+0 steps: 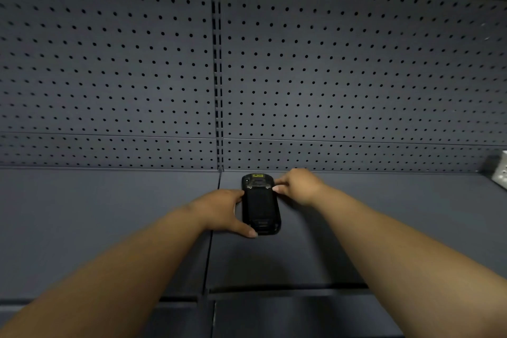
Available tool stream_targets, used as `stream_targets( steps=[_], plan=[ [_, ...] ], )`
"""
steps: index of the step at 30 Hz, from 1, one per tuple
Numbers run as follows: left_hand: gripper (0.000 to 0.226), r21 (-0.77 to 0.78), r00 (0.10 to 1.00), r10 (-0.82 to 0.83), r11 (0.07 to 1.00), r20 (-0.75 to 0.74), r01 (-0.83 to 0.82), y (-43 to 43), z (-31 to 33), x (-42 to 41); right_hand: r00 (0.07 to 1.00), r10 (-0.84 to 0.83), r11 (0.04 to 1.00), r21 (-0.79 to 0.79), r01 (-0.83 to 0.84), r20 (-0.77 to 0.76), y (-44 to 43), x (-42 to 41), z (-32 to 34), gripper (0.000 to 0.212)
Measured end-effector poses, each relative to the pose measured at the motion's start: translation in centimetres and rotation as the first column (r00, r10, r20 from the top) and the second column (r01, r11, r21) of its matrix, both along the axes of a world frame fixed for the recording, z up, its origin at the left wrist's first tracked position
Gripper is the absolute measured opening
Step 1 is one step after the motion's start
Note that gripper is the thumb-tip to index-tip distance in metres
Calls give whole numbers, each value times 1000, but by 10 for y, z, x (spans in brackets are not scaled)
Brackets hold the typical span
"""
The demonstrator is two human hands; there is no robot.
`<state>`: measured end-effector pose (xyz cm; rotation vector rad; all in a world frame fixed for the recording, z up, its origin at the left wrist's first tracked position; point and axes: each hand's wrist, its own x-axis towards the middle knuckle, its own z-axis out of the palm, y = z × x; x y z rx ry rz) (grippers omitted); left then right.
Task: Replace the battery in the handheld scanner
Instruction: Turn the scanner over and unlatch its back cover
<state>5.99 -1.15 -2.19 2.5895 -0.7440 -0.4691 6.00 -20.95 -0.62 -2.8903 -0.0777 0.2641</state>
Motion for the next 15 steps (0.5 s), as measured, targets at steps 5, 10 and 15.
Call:
stream_targets(
  steps=[5, 10, 15],
  plan=[
    [90, 25, 1000, 8, 1000, 18, -8, -2, 0, 1, 998, 11, 997, -80, -6, 65, 6, 9, 0, 34],
    [91, 45, 999, 17, 999, 41, -19, -2, -1, 1, 996, 7, 996, -92, 1, 86, 9, 16, -4, 30],
    [92, 46, 999, 11, 999, 47, -13, 0, -2, 1, 998, 37, 987, -156, -28, 55, 10, 19, -3, 31]
  ],
)
